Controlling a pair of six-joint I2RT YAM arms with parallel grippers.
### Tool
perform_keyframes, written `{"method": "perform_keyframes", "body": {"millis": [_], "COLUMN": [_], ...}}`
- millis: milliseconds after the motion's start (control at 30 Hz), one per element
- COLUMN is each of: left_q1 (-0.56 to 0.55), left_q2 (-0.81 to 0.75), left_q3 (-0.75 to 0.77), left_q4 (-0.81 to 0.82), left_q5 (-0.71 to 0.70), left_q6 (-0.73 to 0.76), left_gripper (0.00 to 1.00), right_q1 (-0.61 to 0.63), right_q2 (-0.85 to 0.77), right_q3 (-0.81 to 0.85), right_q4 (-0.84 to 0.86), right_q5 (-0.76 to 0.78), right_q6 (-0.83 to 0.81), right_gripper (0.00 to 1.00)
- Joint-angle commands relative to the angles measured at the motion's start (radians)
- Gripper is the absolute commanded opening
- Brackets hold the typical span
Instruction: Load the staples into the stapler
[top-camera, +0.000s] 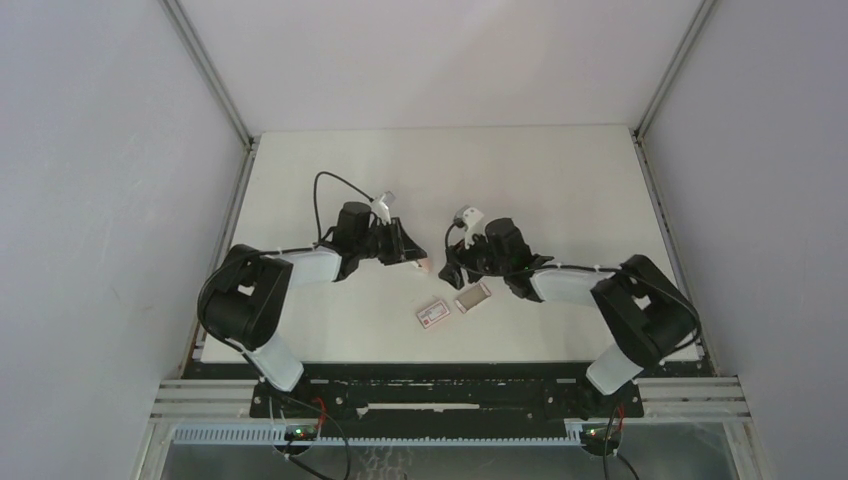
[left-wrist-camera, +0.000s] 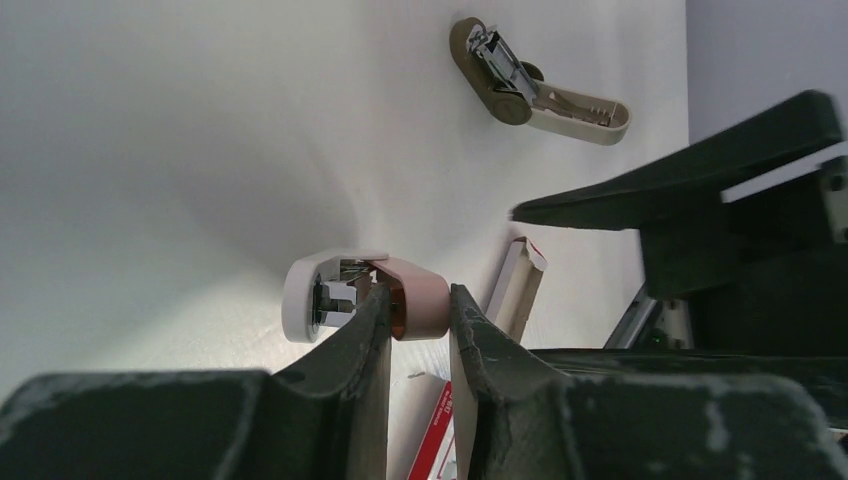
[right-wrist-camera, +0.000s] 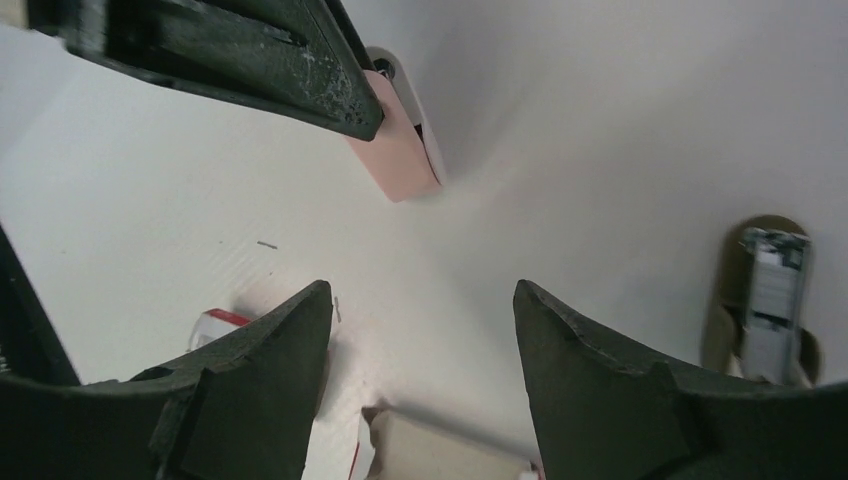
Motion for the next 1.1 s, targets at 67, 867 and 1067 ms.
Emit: {"method": "perform_keyframes", "body": {"millis": [67,867,1067], "left_q1": [0.029,0.036,0.040], "left_q2": [-0.031,-0.020,-0.029], "left_q3": [-0.043,-0.025,-0.020], "left_q4": [0.021,0.018,0.020], "left_q5": [0.076,0.111,0.106], "left_q6": [-0.009,-0.014,-0.011], "left_gripper": [0.09,0.09,0.11], "right_q1": [0.086,0.138,0.144], "right_q2": [0.141,0.381,0.364], "right_q3": [0.084,0.168,0.168], "right_q4": [0.200,0.347,0.281], "right_q5": [0.030,0.017,0.035], "right_q6": [-0.105,-0.301,-0.321], "right_gripper": [0.66,0.38,0.12]}}
